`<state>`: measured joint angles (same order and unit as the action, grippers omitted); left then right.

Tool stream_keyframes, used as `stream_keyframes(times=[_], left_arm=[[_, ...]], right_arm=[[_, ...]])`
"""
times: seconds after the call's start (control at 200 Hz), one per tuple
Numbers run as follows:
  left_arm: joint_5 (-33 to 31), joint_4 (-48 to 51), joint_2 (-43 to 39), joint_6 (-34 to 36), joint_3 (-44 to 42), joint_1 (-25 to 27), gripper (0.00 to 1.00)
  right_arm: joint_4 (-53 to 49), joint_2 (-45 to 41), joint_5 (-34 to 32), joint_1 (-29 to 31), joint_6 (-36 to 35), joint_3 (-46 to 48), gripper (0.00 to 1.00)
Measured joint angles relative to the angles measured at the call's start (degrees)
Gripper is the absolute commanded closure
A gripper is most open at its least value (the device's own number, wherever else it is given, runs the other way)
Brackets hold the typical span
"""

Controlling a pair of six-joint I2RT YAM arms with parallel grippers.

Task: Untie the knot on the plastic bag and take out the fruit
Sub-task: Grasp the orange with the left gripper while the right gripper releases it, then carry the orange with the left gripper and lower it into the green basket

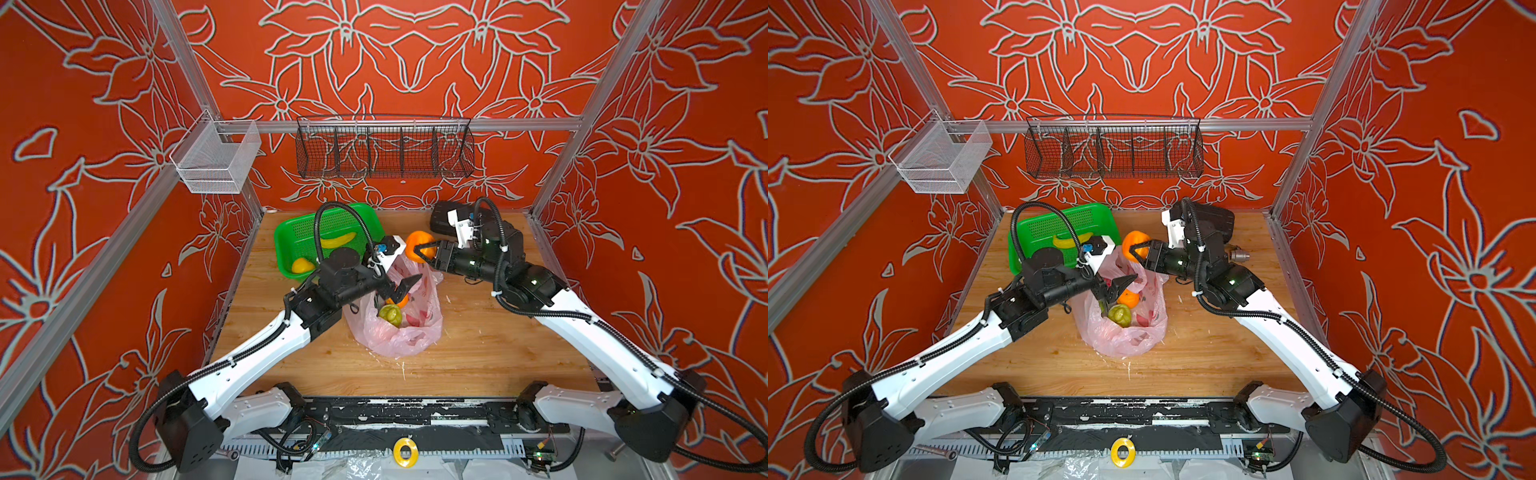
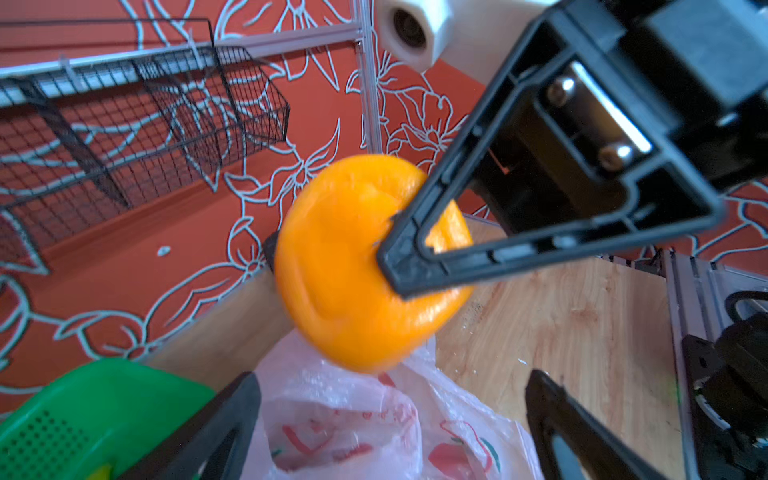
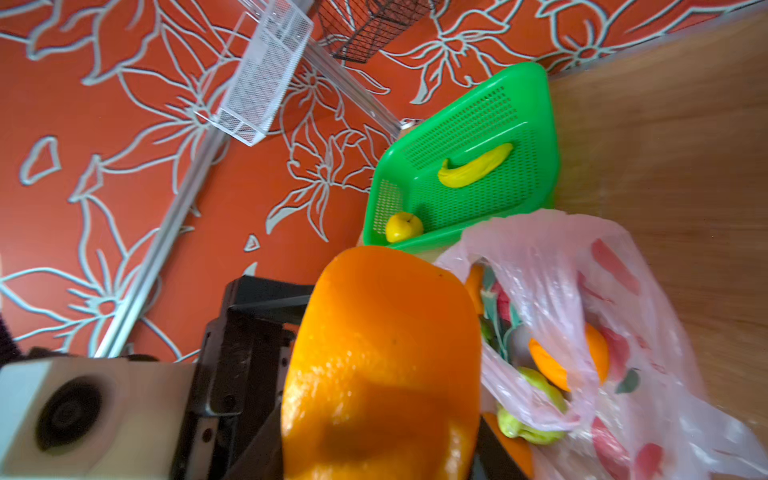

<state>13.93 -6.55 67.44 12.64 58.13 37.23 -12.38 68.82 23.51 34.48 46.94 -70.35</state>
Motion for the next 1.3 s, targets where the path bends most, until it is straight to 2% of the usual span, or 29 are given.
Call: stream_keyframes(times=[0.25,0.41,0.615,0.676,0.781,0.886,1.081,1.301], left_arm=[[3.1,-7.2,5.1,1.3,5.4,-0.8,0.0],[5.0,-9.4,7.3,0.9,8.3,-1.0,0.27],[6.3,-11.8,8.9,0.4,9.0,-1.7,0.41],[6.3,-11.8,9.1,0.3,9.2,-1.7,0.43],[6.9,-11.8,9.3,-0.3,9.3,-1.6,0.46],[6.9,-11.7,9.3,-0.7,9.4,-1.2,0.46],[4.2,-9.8,9.2,-0.7,9.7,-1.9,0.46],[-1.6,-5.5,8.2,-1.7,9.7,-6.9,0.46]], right_arm=[[6.0,0.1,5.7,-1.9,4.7,0.0,0.54],[10.6,0.0,8.3,-2.4,8.3,0.5,0.54],[12.7,0.0,8.9,-3.3,10.6,1.0,0.53],[13.0,0.0,8.9,-3.4,11.0,1.2,0.48],[14.2,0.0,9.1,-3.7,11.9,1.8,0.28],[14.8,-0.3,9.1,-4.0,12.0,2.2,0.16],[14.7,-5.0,6.8,-4.9,10.1,4.7,0.03],[14.7,-11.6,1.0,-5.2,7.1,9.6,0.03]])
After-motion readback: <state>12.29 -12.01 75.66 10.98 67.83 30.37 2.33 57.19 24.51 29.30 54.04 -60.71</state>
